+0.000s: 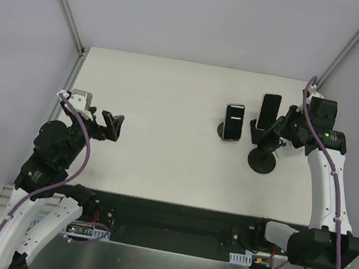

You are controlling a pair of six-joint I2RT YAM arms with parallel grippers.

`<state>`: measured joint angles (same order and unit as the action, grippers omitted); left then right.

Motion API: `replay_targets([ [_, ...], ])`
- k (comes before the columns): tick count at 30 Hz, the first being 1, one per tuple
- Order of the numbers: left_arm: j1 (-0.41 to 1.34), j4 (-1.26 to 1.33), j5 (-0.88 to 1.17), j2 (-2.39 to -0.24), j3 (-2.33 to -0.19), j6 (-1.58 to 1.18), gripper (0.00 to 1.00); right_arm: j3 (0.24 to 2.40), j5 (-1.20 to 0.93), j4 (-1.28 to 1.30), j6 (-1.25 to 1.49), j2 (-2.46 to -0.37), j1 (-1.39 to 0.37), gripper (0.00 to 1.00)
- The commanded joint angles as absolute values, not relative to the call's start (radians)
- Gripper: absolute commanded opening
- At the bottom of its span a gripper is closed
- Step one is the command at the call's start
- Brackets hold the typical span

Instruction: Remove the phone from the phone stand

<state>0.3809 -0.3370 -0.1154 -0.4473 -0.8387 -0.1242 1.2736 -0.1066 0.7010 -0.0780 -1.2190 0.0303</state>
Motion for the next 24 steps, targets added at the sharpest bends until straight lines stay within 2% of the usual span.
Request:
replay_targets([
  [1,0.393,-0.314,-0.072,-0.468,-0.851,-0.147,0.99,1.29,-0.163,0.771,-0.109,-1.111,0.026,0.01],
  [7,0.393,-0.313,-0.025,-0.5,-0.853,-0.172,0.99,1.319,-0.224,0.833,-0.143,-1.003,-0.002,0.01],
  [17,0.393,-0.305,0.066,-0.546,-0.836,-0.193,0.99,1.377,-0.149,0.802,-0.135,-1.015,-0.425,0.01],
  [24,0.393,-0.307,0.121,-0.517,-0.802,-0.17,0.99,1.451,-0.103,0.661,-0.163,-1.179,-0.699,0.01],
])
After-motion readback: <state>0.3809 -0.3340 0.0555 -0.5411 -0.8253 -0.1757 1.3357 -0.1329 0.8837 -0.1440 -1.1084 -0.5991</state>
